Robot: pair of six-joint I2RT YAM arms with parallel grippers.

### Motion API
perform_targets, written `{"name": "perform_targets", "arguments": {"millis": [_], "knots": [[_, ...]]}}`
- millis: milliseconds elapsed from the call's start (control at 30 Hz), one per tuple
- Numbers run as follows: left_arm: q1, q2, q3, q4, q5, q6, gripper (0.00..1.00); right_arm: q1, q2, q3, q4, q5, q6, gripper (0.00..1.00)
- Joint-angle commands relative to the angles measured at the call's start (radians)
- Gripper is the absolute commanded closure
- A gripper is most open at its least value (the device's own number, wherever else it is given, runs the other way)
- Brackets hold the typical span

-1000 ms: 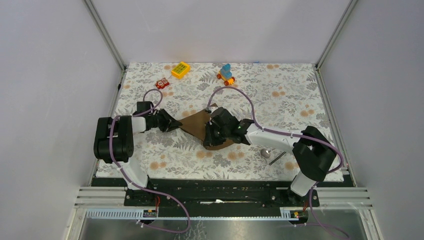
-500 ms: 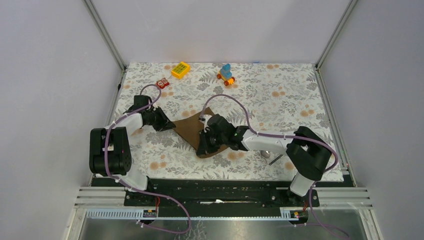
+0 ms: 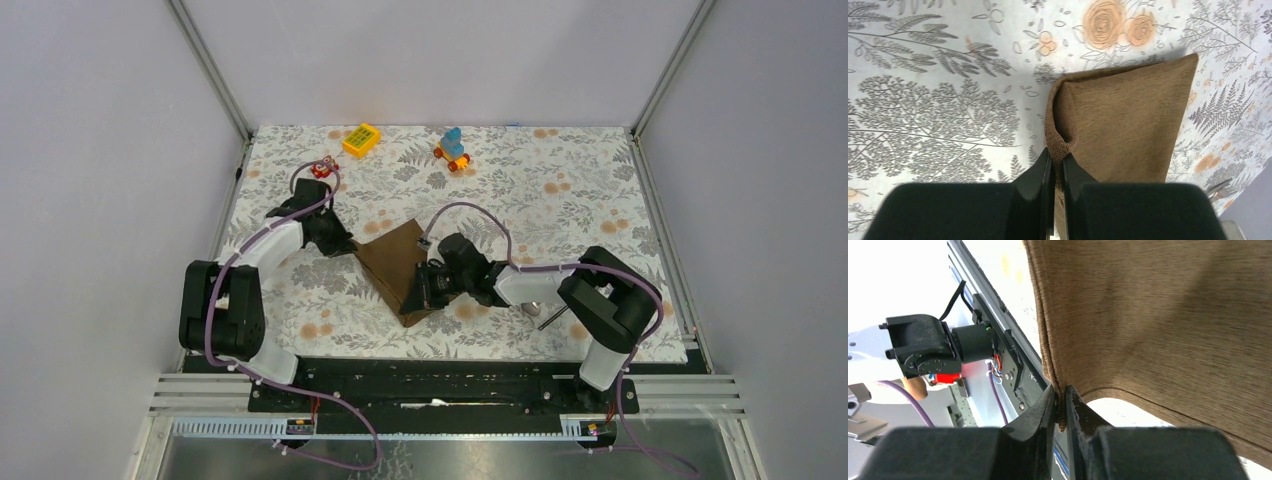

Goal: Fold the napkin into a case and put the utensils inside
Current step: Pick up the lower triangle-folded napkin from the center of the board, then fold the lower triangle-folded napkin at the center of the board.

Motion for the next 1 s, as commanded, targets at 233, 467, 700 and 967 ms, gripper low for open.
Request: {"name": "perform_targets", "arguments": {"millis": [233, 467, 700, 967], "knots": [[-0.194, 0.082, 0.169, 0.022, -0.265, -0.195, 0.95, -0.112, -0.074, -0.096, 0.013, -0.043, -0.031, 1.00], [-0.263, 0.195, 0.261, 0.012, -0.291, -0.197, 0.89, -0.129, -0.087, -0.087, -0.087, 0.023, -0.122, 1.00], [-0.276, 0.267, 0.297, 0.013, -0.268, -0.181, 0.87, -0.150, -0.062, -0.077, -0.116, 0.038, -0.167, 1.00], [-0.279, 0.280, 0.312, 0.023, -0.215, -0.130, 0.67, -0.148, -0.026, -0.073, -0.102, 0.020, -0.161, 1.00]]}}
